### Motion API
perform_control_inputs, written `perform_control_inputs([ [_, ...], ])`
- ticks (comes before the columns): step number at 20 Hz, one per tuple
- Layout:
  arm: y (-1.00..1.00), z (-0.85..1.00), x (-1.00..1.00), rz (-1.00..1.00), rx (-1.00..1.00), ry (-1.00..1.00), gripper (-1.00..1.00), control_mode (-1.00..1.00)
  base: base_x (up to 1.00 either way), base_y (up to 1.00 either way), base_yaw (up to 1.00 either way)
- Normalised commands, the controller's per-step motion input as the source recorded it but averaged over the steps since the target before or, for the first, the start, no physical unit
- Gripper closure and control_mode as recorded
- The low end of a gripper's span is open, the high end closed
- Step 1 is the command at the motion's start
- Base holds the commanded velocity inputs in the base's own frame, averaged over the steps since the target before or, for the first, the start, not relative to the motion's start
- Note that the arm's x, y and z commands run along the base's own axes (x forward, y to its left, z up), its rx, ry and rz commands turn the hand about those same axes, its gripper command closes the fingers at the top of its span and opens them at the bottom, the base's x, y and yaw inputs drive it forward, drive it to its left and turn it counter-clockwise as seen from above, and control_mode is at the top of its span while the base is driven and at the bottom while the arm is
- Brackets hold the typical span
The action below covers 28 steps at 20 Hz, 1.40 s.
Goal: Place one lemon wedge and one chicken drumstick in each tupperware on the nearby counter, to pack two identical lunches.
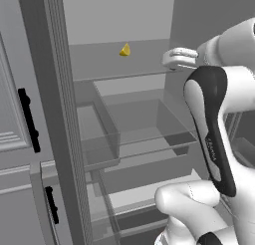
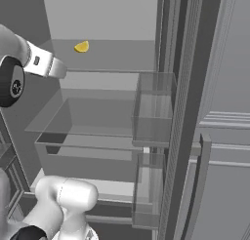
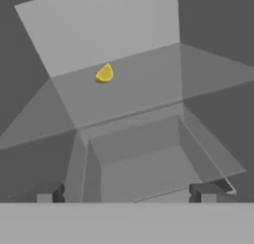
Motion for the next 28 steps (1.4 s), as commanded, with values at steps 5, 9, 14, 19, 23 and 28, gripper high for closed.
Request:
perform_control_inputs([
  [5, 0.1, -0.12, 0.71, -0.04, 0.0, 0.03, -1.0, -1.0, 0.0, 0.0, 0.0],
  [9, 0.31, -0.23, 0.97, 0.0, -0.04, 0.15, -1.0, -1.0, 0.0, 0.0, 0.0],
  [14, 0.21, -0.02, 0.87, 0.0, 0.0, 0.1, -1.0, -1.0, 0.0, 0.0, 0.0],
  [19, 0.05, 0.0, 0.78, 0.0, 0.0, 0.0, -1.0, -1.0, 0.0, 0.0, 0.0],
  [23, 0.02, 0.0, 0.78, -0.01, 0.0, 0.02, -1.0, -1.0, 0.0, 0.0, 0.0],
  [28, 0.17, -0.01, 0.74, -0.02, -0.01, 0.06, -1.0, -1.0, 0.0, 0.0, 0.0],
])
